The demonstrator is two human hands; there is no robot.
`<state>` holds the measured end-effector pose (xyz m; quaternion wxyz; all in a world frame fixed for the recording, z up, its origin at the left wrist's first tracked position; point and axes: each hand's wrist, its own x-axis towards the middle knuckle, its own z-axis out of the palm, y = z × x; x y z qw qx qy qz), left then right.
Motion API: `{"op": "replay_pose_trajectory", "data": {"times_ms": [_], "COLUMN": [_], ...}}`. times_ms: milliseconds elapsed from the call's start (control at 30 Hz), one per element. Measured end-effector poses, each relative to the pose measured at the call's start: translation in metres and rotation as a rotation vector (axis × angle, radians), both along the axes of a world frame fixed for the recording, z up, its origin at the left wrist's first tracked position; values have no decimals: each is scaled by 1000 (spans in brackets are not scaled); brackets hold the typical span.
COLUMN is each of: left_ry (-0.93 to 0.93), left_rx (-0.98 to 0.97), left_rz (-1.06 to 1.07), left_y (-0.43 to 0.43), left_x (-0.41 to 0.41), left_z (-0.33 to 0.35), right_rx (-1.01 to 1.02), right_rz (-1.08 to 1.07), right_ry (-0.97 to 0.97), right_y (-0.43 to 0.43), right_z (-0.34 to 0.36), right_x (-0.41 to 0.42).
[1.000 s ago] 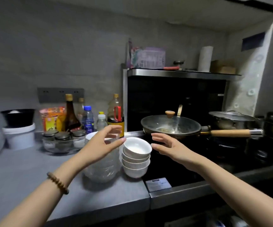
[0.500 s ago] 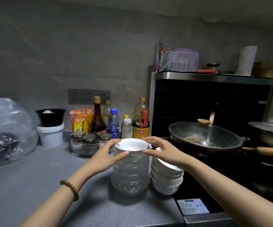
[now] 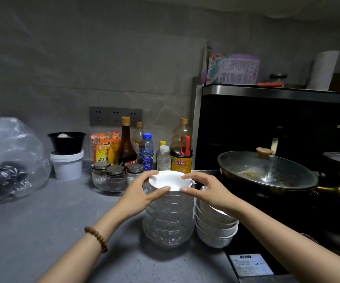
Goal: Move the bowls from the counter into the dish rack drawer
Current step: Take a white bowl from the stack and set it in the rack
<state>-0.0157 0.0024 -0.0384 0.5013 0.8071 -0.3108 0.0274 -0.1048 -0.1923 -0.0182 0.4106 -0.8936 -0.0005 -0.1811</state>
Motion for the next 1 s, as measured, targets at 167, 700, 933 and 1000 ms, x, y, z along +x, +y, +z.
{"op": "replay_pose_trajectory", "data": {"times_ms": [167,700,933,1000], "left_ry": [-7,-48,-122,-121], "left_rx": [-99,-208,-365,-393], "left_rz": [-24,134,160,145], "left_y": [0,-13,-19,-19], "left_x": [5,25,15,8], "left_z": [12,22,50,61], "right_rx": [66,164,193,136], "right_rz": [-17,10,82,103], "right_ry": [-56,-104,-173,-164], "right_y": [1,8,6,4], "right_z": [5,4,30,44], "right_x": [3,19,6,-6]}}
